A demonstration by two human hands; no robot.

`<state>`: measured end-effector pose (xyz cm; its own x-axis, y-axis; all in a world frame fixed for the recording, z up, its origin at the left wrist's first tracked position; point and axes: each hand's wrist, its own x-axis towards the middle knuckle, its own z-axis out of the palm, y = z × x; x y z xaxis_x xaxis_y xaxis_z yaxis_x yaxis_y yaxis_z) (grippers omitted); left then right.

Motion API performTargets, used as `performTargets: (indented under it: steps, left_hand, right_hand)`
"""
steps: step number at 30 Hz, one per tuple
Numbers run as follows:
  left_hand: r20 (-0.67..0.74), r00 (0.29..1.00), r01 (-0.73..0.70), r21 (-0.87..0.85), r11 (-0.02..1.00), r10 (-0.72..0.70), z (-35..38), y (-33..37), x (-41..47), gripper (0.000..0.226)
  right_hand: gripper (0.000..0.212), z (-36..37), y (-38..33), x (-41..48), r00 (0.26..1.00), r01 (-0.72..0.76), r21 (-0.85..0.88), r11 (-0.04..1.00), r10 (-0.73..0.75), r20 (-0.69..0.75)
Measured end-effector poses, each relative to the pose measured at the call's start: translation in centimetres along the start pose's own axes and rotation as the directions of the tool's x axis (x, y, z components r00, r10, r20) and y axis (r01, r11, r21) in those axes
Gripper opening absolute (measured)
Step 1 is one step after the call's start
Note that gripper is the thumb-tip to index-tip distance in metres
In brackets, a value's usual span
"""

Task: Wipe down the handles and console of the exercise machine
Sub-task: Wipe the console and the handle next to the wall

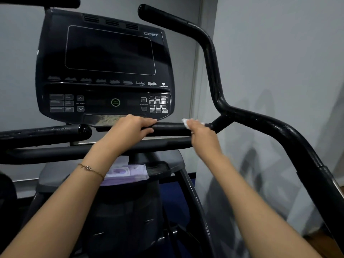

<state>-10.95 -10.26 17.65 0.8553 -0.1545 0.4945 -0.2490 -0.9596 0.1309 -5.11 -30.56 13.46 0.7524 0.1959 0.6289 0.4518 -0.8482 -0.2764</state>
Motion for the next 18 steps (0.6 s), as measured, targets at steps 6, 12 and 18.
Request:
performTargets:
  steps: [6, 12, 18]
  left_hand:
    - [-0.007, 1.0, 0.029, -0.015, 0.999, -0.029, 0.0, 0.3, -0.1, 0.038]
    - [0.12, 0.99, 0.071, -0.001, 0.997, -0.07, -2.1, 0.5, 2.1, 0.027]
    - [0.121, 0.99, 0.067, 0.071, 0.995, -0.075, -5.1, 0.5, 7.5, 0.033]
  right_hand:
    - [0.06, 1.0, -1.6, -1.0, 0.981, 0.185, 0.07, 0.98, -0.18, -0.072]
    - [0.047, -1.9, -1.3, 1.9, 0.996, -0.018, -0.116, 0.993, 0.028, 0.088]
    - [0.03, -4.7, -1.6, 9.3, 0.947, -0.207, 0.668, 0.715, 0.318, -0.047]
